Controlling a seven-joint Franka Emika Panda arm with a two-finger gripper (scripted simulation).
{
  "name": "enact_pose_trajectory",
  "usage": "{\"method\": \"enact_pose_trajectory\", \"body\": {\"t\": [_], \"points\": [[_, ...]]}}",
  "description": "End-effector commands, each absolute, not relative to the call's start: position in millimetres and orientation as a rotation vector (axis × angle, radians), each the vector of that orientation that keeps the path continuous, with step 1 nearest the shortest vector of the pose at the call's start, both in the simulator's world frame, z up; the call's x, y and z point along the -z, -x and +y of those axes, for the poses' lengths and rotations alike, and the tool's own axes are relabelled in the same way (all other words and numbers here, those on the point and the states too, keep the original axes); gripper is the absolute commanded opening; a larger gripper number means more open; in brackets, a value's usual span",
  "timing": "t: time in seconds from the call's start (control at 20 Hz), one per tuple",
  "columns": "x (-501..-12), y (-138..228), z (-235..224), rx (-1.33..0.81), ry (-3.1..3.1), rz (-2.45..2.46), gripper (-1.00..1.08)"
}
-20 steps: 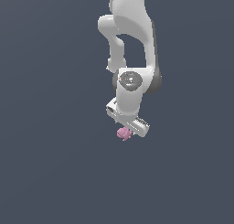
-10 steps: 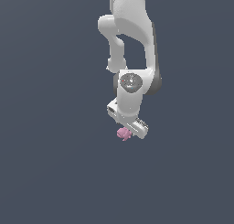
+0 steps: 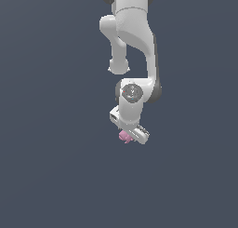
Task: Pick up the object and move it to a goal position.
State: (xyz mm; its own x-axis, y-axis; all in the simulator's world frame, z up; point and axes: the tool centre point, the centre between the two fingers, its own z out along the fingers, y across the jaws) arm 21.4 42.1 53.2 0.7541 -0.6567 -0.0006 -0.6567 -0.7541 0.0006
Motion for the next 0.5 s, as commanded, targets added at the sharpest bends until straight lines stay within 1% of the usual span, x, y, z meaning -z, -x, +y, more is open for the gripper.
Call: {"method": "enact_pose_trajectory", "body": {"t": [0.0, 0.2, 0.25, 0.45], "points": [[-43.9, -21.6, 42.3, 0.000, -2.942, -1.102, 1.00], [-40.5, -22.7, 42.1, 0.000, -2.941, -1.103, 1.00], [-40.5, -22.7, 42.1, 0.000, -2.941, -1.103, -1.00], [-40.5, -22.7, 42.1, 0.000, -2.941, -1.103, -1.00]]}}
